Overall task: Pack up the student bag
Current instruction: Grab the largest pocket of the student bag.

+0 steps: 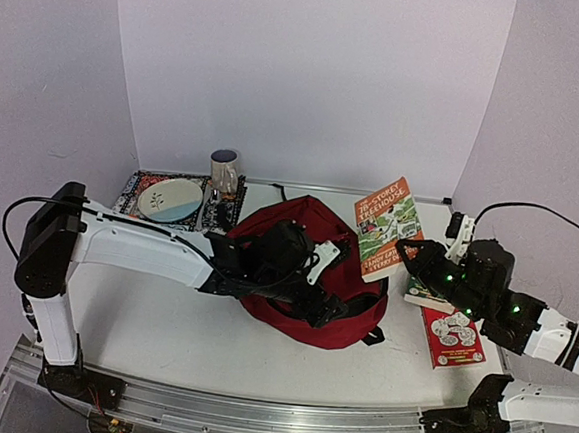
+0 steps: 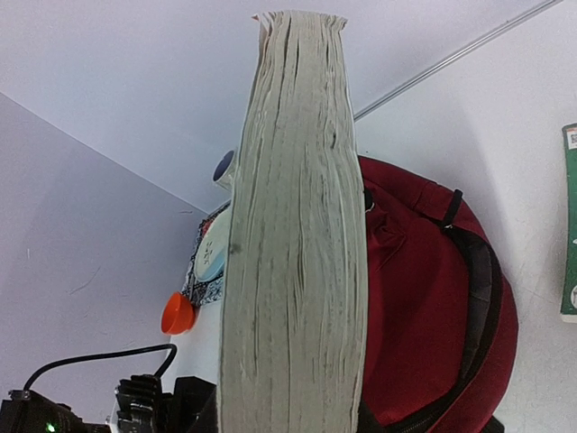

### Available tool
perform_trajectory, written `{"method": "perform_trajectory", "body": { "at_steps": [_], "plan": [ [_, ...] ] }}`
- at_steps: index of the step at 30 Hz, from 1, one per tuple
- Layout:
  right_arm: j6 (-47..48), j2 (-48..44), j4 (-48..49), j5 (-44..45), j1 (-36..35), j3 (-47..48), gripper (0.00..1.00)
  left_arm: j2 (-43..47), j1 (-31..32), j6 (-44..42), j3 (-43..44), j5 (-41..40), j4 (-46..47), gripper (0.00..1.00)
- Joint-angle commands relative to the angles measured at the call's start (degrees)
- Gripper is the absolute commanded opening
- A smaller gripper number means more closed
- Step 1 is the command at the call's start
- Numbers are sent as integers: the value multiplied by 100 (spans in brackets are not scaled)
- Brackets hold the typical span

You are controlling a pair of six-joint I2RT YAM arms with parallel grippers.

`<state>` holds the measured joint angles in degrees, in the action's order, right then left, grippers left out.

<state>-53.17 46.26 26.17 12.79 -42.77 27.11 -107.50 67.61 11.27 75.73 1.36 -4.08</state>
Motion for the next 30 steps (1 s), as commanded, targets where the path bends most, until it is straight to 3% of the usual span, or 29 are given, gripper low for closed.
{"method": "perform_trajectory", "body": {
  "at_steps": [1,6,15,17,30],
  "plan": [
    [96,-144,600,-41,4,219,0,-346,-10,-263,535,-407,-317,86],
    [110,-117,600,-167,3,240,0,-546,-11,-283,739,-879,-472,72],
    [145,-102,461,-569,0,329,0,-183,-153,-179,741,-1937,-491,4],
    [133,-113,451,-680,1,322,0,-83,-336,-88,734,-2021,-495,0],
    [175,-88,411,-1412,0,403,0,198,-1248,-95,1404,-2349,-730,0]
  ]
}}
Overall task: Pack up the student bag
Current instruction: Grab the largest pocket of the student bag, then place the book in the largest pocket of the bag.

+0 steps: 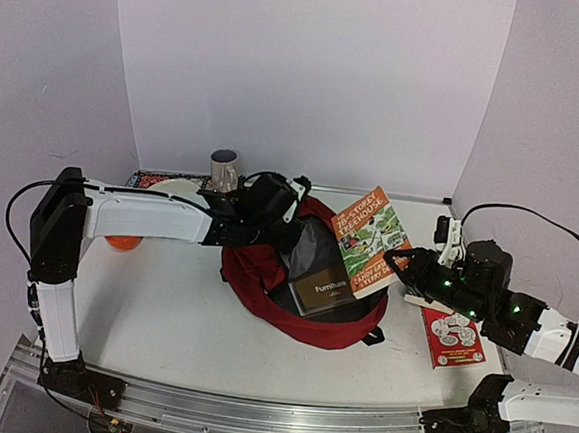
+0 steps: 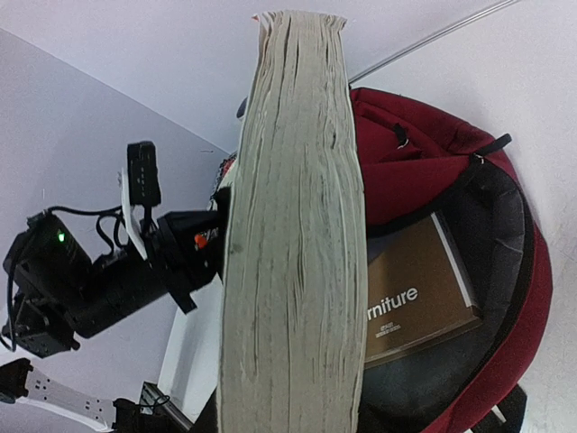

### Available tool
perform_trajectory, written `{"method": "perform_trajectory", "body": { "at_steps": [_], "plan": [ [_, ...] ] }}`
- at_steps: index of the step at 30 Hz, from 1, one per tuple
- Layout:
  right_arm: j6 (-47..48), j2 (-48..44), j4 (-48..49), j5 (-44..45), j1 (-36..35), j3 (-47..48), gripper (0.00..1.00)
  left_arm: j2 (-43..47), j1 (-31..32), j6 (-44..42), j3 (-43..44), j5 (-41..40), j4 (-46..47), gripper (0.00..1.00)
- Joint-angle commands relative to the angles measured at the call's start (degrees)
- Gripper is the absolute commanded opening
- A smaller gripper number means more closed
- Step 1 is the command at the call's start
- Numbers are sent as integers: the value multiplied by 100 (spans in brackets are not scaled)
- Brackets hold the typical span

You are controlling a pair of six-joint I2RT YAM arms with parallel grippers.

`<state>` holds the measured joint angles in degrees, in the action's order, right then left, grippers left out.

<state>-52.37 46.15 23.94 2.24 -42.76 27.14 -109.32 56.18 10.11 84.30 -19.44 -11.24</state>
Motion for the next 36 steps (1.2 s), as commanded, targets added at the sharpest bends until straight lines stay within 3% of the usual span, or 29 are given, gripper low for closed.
{"method": "perform_trajectory", "body": {
  "at_steps": [1,14,19,23,28,36],
  "plan": [
    [79,-24,640,-427,2,405,0,374,-129,51,641,-266,-35,0],
    [-491,451,1457,-1166,-10,-95,0,77,-453,663,1803,-128,-400,0],
    [-661,320,1448,-1083,-23,-347,0,-92,-486,933,2037,2,-544,0],
    [-804,410,1470,-978,-22,-580,0,-53,-493,1122,2022,432,-547,0],
    [-1022,898,2196,-870,-24,-767,0,61,-484,1213,1873,1426,-523,0],
    [-1325,2531,3458,-1115,-27,-177,0,342,-445,1034,1351,2663,-393,0]
  ]
}}
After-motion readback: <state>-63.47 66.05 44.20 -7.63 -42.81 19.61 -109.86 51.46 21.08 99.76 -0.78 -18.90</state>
